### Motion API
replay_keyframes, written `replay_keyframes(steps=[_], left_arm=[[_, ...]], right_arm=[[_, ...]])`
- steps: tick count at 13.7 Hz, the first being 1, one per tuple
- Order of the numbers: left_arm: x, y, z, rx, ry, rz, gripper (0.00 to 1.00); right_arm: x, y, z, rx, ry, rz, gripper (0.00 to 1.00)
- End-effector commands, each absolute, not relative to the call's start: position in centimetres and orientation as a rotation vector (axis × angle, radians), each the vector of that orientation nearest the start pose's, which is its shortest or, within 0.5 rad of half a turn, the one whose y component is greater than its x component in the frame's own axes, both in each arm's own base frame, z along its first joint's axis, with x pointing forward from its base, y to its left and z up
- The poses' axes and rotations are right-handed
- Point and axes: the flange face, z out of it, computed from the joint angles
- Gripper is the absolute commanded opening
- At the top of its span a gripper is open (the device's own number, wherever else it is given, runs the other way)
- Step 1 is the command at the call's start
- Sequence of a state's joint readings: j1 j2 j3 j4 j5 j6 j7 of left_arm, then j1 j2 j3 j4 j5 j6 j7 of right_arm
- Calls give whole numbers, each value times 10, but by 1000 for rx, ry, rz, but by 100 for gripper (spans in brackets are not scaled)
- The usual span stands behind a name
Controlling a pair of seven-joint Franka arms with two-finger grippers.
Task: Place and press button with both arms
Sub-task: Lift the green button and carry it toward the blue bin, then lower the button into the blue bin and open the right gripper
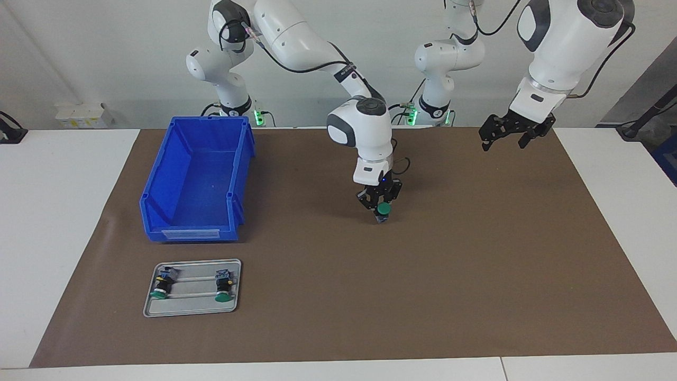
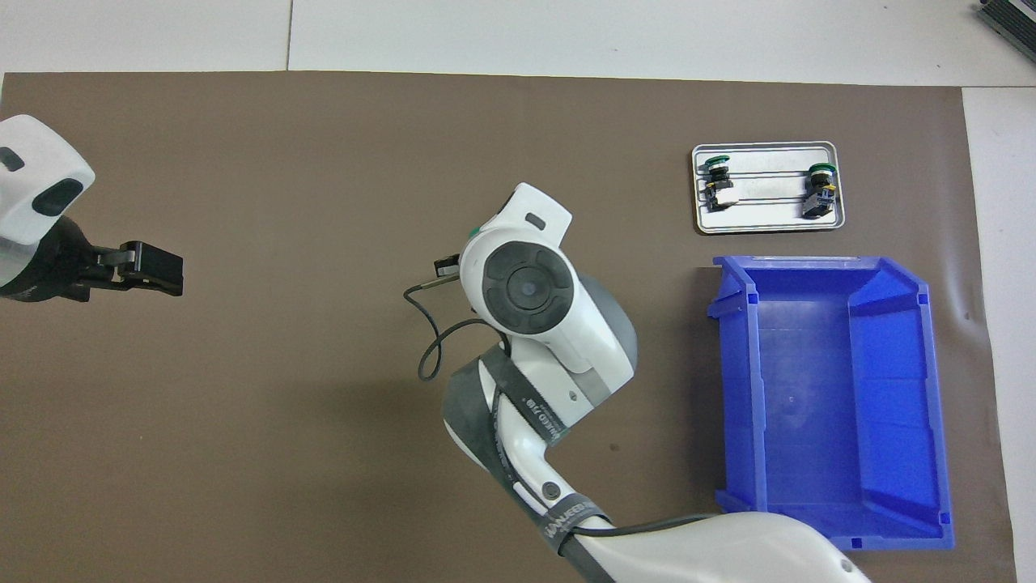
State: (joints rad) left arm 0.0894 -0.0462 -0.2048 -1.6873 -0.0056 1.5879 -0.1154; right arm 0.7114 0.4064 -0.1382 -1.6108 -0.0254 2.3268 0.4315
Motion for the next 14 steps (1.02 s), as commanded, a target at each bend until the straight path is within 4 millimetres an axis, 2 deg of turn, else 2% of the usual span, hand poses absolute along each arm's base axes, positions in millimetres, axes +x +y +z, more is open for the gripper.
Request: replay_keyframes(steps=[1,3,5,7,9,10,11,14], left_arm=[[530,-61,597,-3114,-8,79,100],[530,-62,597,-3114,-5,79,100],[530,-61,597,-3114,-8,79,100],[530,-61,597,-3114,-8,79,100],[530,-61,597,-3114,-8,79,100],[530,-61,597,-3114,-8,79,100],[530,-62,597,-3114,-5,79,100],[530,-62,597,-3114,-5,79,100]], right_arm=[[595,315,477,-3043,-256,-476,0],[602,250,507,-3076,-303,-443,0],[599,169,527,-3107,-393,-389,0],[589,86,528,-3128,-474,-286,0],[573,26,515,-3137,-494,-231,0],[563,2,502,-3140,-472,-205,0],[550,-11,490,-3142,-447,-209,0],[504,-29,434,-3137,-389,-256,0]])
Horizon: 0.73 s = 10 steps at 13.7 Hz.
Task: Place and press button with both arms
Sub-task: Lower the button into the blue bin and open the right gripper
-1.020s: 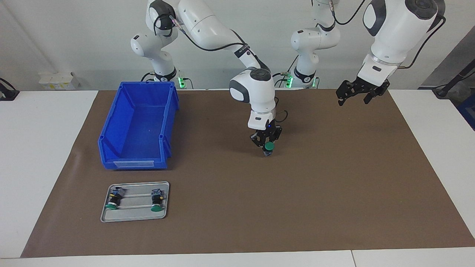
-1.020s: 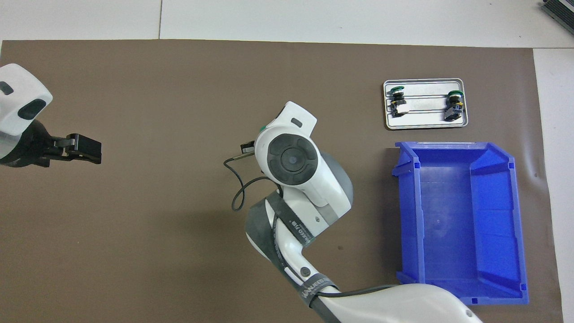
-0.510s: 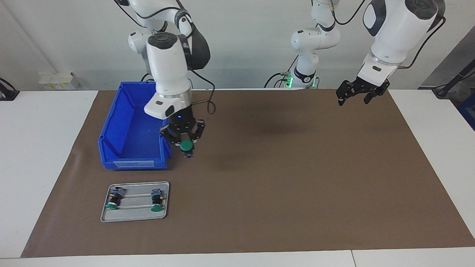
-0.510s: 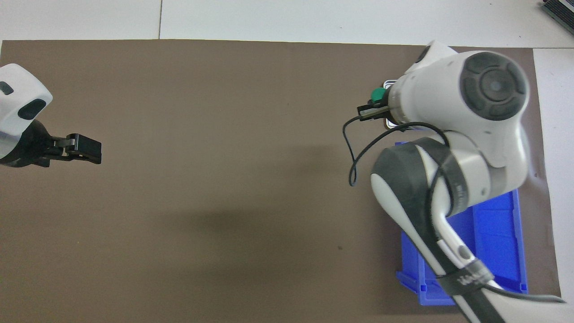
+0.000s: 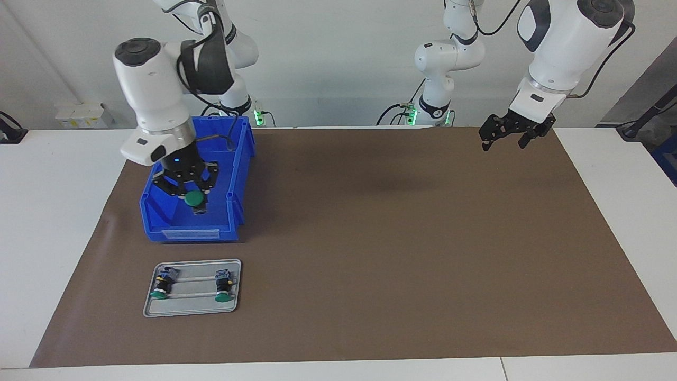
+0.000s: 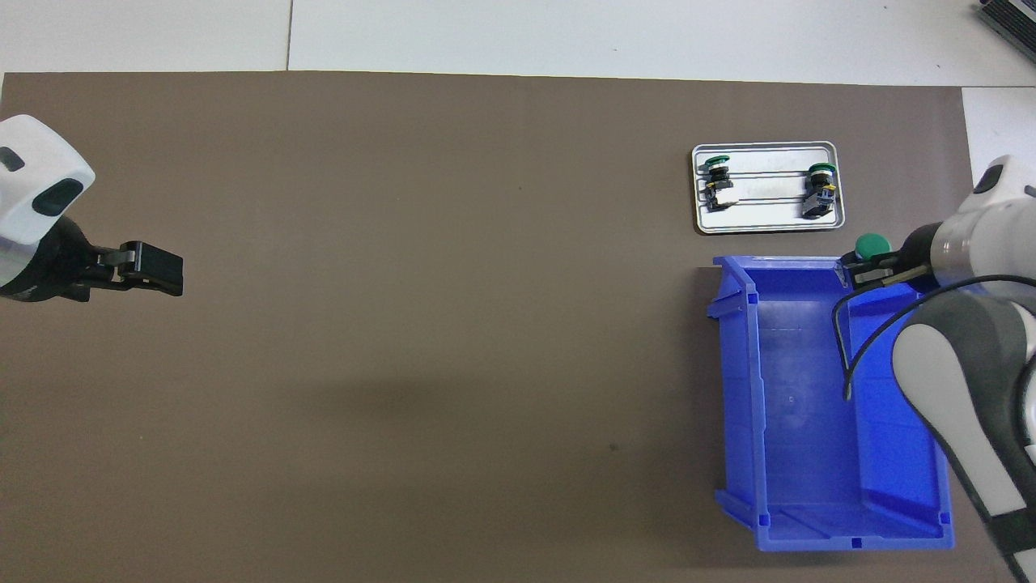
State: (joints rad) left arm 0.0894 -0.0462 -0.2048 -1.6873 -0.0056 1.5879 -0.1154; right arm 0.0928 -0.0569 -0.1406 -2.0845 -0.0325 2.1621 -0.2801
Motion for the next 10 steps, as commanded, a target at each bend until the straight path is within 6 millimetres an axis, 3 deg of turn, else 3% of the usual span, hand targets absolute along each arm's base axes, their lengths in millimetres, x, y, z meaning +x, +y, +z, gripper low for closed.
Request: replay_keyframes(steps=[1,4,7,10], left_arm=[[530,-61,597,-3114,-8,79,100],[530,-61,597,-3114,-8,79,100],[530,-61,597,-3114,-8,79,100],[530,-62,597,-3114,-5,79,100]], right_arm=[[498,-29,419,-3127,-353,-285,0],[485,-28,387,-3047,-207,-273,0],[473,-28,356,-3056,-190,-314,0],[472,-29,341,-3063,-179,-300,0]])
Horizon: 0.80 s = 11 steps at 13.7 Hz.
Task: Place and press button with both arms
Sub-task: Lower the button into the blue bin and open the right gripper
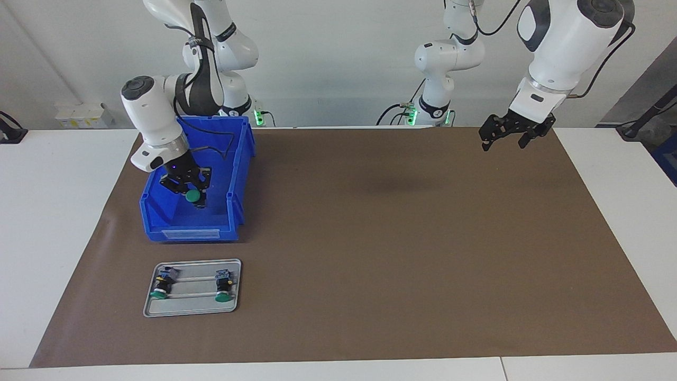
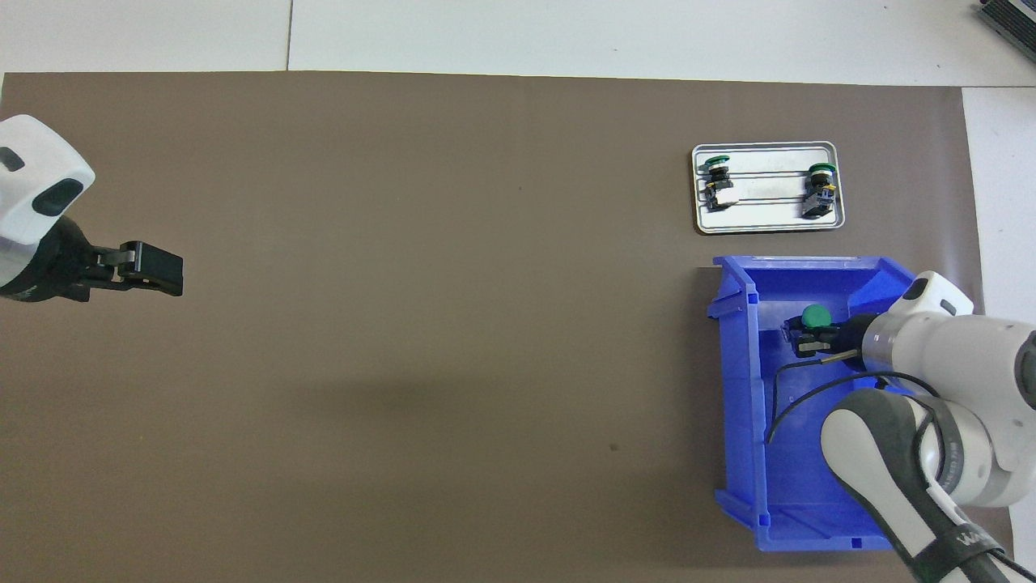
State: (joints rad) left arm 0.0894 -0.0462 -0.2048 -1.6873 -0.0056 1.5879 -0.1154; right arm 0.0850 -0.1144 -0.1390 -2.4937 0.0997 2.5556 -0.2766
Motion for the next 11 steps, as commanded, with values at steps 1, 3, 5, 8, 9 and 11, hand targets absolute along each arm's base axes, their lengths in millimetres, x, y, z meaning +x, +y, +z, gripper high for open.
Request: replay_keyframes(steps=[1,3,5,8,9,11], left_arm=[[530,-61,597,-3114,-8,79,100],[530,-61,597,-3114,-8,79,100],[530,-61,597,-3114,-8,79,100],[530,-61,597,-3114,-8,79,100],[530,-62,597,-3114,-5,79,100],[530,-61,597,-3114,-8,79,100]], right_arm=[[472,-29,337,-3064,-174,-288,12],[472,-29,337,-3064,-167,-287,56],[473,-28,338,-3063,-168,-283,80],[488,-25,363,-3056,-189,-330,98],[497,-25,380,-3049,-191,-301,98],[515,-26,423,-3035,-161,-241,99]])
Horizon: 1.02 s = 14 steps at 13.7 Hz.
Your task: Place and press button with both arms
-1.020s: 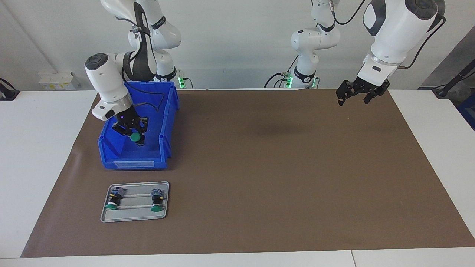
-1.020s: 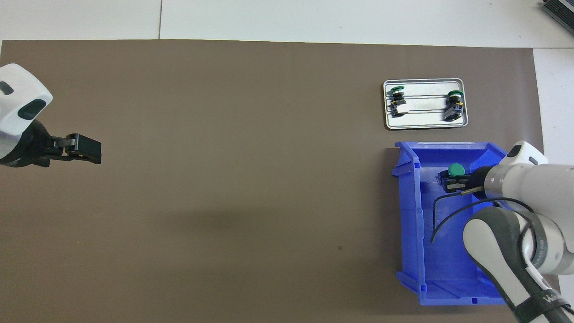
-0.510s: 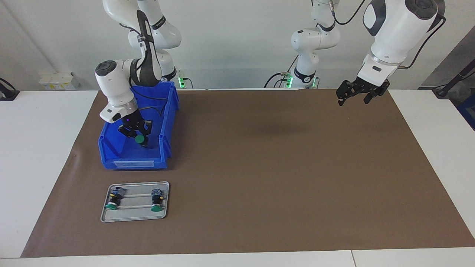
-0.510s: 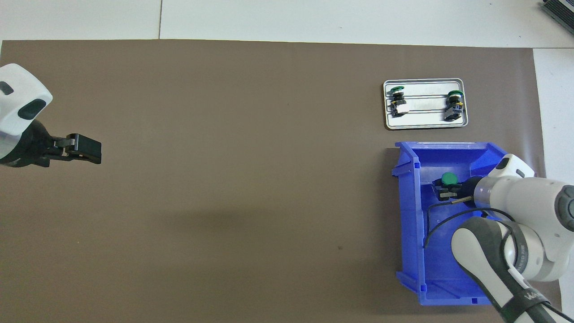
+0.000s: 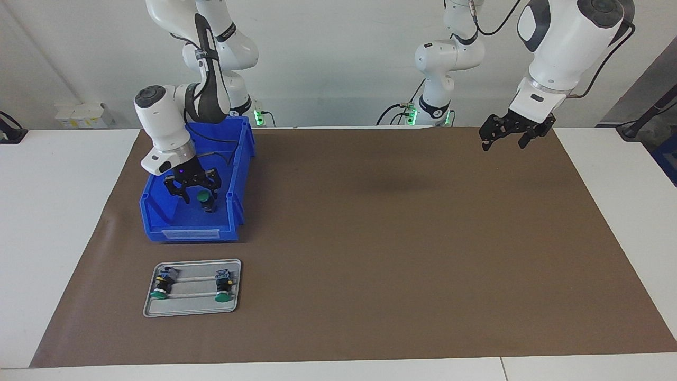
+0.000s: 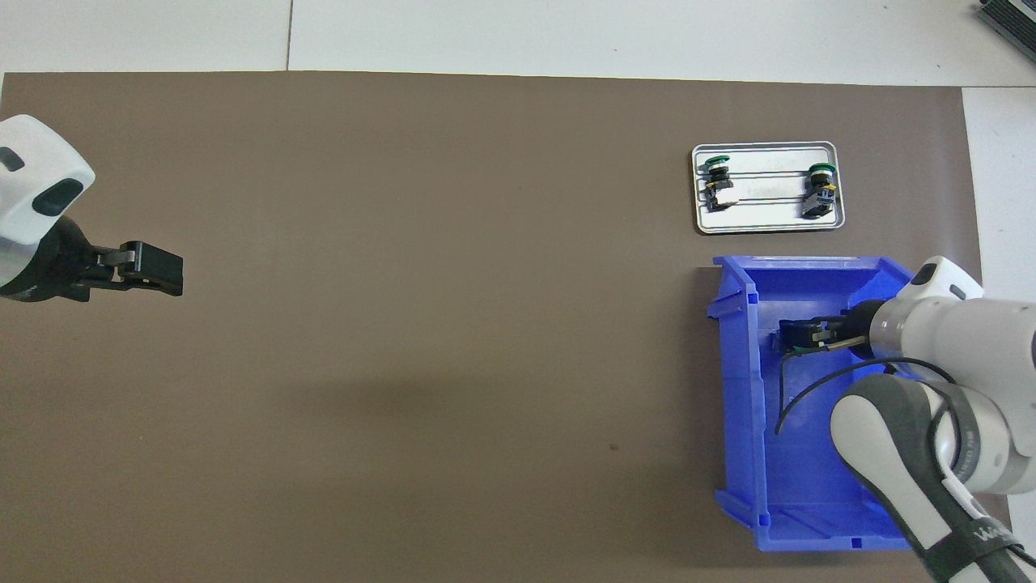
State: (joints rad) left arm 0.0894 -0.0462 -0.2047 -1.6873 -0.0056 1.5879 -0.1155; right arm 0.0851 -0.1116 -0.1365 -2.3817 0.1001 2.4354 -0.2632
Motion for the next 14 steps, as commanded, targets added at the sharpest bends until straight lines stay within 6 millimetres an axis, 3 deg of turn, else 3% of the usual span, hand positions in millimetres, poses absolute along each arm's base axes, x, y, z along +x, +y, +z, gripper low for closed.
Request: replay_keyframes(steps=[1,5,11,13,14], left_arm=[[530,-61,597,-3114,-8,79,100],[530,-62,597,-3114,-5,79,100],[530,-61,597,-3114,-8,79,100],[530,-61,597,-3114,-8,79,100],[530,-61,597,-3114,-8,79,100]], right_arm=[[522,-28,446,-3038,-140,-222,100],[541,-32,535,-3080,24,-205,100],[530,-39,644,-3111,214,-33,100],[539,-39,663,-3141,226,3,100],[541,-32,656,-3166,207,16,100]])
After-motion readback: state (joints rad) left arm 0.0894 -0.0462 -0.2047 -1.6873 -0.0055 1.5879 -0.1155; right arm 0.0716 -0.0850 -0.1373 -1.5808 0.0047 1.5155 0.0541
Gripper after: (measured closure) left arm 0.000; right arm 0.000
